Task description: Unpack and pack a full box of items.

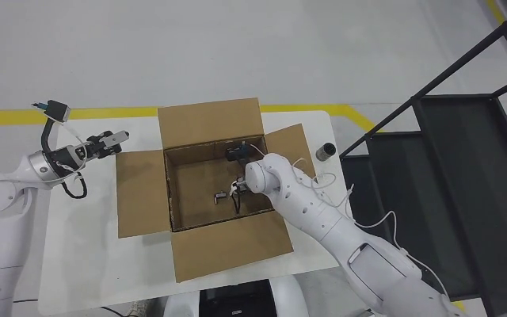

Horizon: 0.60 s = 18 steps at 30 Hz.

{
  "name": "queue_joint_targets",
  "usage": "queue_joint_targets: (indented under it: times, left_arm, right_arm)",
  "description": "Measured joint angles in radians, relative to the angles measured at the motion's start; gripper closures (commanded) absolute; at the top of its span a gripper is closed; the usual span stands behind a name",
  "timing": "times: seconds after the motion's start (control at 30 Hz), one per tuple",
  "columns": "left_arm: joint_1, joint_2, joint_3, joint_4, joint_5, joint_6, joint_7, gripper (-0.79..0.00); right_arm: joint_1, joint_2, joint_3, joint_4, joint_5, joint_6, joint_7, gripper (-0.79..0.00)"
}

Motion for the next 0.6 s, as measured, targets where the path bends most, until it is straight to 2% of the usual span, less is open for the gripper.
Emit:
queue_joint_targets:
  times: [0.07, 0.1, 0.17, 0.2, 0.47, 0.6]
  left_arm:
    - [0.000, 0.000, 0.000, 0.000, 0.000, 0.000, 0.000, -0.785]
    - [0.000, 0.000, 0.000, 0.000, 0.000, 0.000, 0.000, -0.785]
    - [0.000, 0.000, 0.000, 0.000, 0.000, 0.000, 0.000, -0.785]
    - [0.000, 0.000, 0.000, 0.000, 0.000, 0.000, 0.000, -0.785]
    - [0.000, 0.000, 0.000, 0.000, 0.000, 0.000, 0.000, -0.785]
    - [0.000, 0.000, 0.000, 0.000, 0.000, 0.000, 0.000, -0.785]
  right_arm:
    - [0.002, -0.003, -0.001, 0.009, 0.005, -0.002, -0.003, -0.219]
    - [0.004, -0.005, -0.001, 0.014, 0.008, -0.003, -0.004, -0.169]
    - [0.007, -0.007, -0.002, 0.021, 0.011, -0.004, -0.007, -0.015]
    - [0.008, -0.009, -0.002, 0.025, 0.012, -0.004, -0.009, 0.000]
    - [0.012, -0.018, -0.004, 0.043, 0.021, -0.011, -0.019, 0.000]
    - [0.001, -0.012, 0.014, -0.004, 0.004, -0.001, -0.025, 0.000]
